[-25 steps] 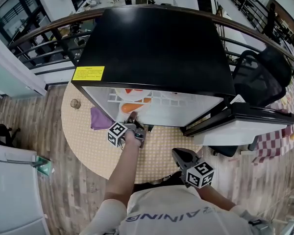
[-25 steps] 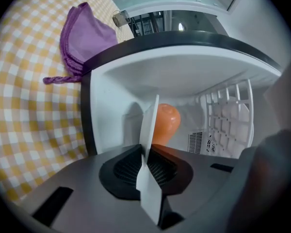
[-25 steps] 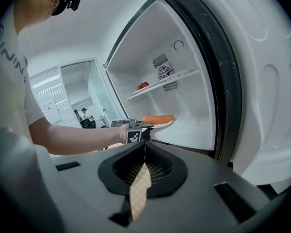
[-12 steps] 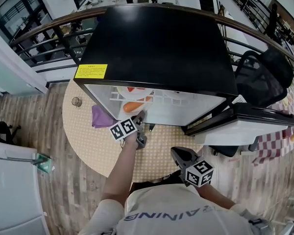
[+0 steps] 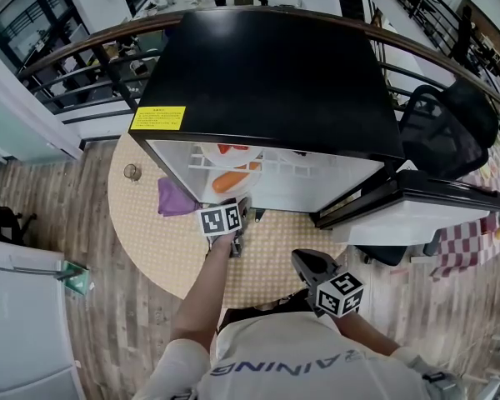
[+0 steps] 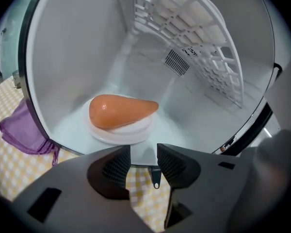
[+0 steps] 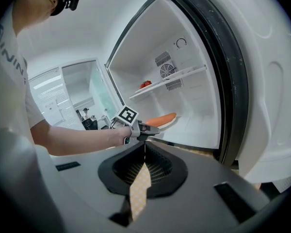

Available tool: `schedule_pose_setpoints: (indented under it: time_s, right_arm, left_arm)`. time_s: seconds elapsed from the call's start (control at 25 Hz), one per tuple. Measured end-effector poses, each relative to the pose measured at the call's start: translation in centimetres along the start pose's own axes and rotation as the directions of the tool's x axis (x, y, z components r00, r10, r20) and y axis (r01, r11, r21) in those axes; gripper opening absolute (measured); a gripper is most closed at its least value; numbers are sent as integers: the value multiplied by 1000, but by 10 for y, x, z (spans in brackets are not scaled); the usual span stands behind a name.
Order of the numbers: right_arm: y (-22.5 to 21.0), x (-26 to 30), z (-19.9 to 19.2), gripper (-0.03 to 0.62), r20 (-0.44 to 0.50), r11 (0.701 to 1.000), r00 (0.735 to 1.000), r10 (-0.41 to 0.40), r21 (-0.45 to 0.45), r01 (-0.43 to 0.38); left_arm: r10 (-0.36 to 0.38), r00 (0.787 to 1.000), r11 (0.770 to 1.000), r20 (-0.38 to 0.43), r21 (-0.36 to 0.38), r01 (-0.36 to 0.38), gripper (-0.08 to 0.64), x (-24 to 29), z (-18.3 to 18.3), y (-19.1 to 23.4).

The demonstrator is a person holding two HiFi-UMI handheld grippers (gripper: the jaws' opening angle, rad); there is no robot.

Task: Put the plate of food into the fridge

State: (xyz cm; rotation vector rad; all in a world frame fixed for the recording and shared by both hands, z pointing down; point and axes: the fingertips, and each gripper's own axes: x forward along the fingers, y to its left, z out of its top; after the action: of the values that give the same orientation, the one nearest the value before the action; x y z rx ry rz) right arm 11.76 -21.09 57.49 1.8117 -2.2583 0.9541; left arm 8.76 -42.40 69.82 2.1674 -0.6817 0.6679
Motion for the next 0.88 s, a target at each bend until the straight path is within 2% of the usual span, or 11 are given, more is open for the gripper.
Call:
schedule_pose_setpoints:
  time_s: [0.2, 0.28, 0.4, 0.64, 0.88]
  right_arm:
    - [4, 1, -1, 23, 3, 1000, 1000, 6, 3, -6]
    - [7, 3, -1, 23, 5, 1000, 1000, 12, 1, -12]
    - [9, 3, 0, 23, 9, 1000, 1000, 16, -1, -16]
    - [9, 5, 6, 23, 22, 1000, 1000, 6, 2, -6]
    - [13, 7, 14, 23, 43, 1000, 999, 4, -7, -4]
  left_arm:
    - [93, 996, 992, 12, 90, -94, 68, -16, -5, 10]
    - [98, 995, 991, 35, 92, -101, 39, -25, -6, 11]
    - [72, 994, 994, 78, 81, -79, 17, -46, -9, 5]
    - [12, 989, 990, 149, 135, -32, 11, -99, -14, -20]
    - [-41, 970, 987, 240, 162, 1, 10, -153, -7, -42]
